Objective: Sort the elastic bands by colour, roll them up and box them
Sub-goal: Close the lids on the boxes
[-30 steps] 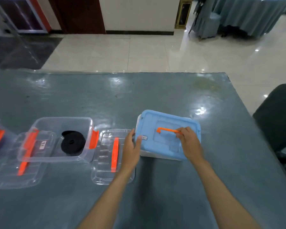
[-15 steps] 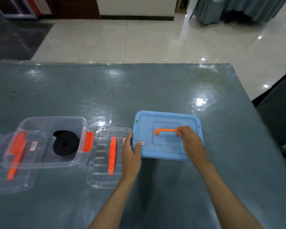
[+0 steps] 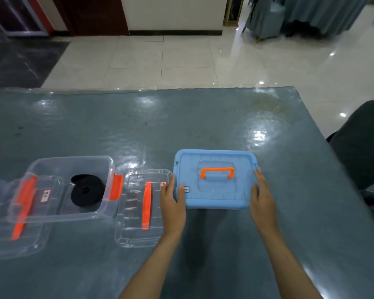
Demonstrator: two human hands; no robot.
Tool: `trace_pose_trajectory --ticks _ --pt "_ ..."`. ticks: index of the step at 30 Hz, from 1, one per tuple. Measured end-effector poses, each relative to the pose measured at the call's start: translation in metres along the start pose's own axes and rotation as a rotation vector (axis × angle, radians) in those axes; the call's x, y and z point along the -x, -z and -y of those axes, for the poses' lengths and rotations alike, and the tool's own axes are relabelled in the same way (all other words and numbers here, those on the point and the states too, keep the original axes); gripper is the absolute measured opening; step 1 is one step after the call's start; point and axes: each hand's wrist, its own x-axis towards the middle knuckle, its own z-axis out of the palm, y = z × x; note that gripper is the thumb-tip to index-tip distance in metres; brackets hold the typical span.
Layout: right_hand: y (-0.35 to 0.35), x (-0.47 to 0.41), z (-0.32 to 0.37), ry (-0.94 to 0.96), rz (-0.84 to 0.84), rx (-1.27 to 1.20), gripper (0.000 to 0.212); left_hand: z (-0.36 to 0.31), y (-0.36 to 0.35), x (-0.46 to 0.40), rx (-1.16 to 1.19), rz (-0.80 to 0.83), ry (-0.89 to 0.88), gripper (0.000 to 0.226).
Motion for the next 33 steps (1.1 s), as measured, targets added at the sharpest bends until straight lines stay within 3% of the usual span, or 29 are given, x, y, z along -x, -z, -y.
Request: trace_pose_trajectory --ticks 6,10,12,14,18,21,26,33 --pt "0.008 -0.023 0.000 -0.030 0.086 -0.024 0.065 -0.010 -0.006 0.004 -0.050 0.003 0.019 0.055" --pt "0.015 -0.024 0.000 0.022 0.156 0.003 0.055 -0.017 0.003 0.008 -0.062 0.091 0.026 0.058" --pt "0.020 -0.015 0.002 0.048 0.155 0.052 0.045 -0.020 0.017 0.010 -0.207 0.166 -0.020 0.060" --pt "0.029 0.004 0.006 0.105 0.079 0.079 0.036 -0.021 0.038 0.018 -0.502 0.198 -0.120 0.057" --pt "0.037 0.054 0.022 0.343 0.025 0.118 0.026 -0.024 0.092 0.058 -0.843 0.211 -0.206 0.044" --pt "0.022 0.093 0.041 0.410 0.154 0.122 0.023 -0.023 0.135 0.088 -0.945 0.179 -0.219 0.034" --pt "-0.024 0.155 0.074 0.368 0.606 0.197 0.022 -0.018 0.198 0.121 -0.928 0.085 -0.134 0.032" --pt "-0.103 0.203 0.118 0.251 0.778 0.228 0.028 0.010 0.283 0.112 -1.051 -0.006 -0.116 0.034"
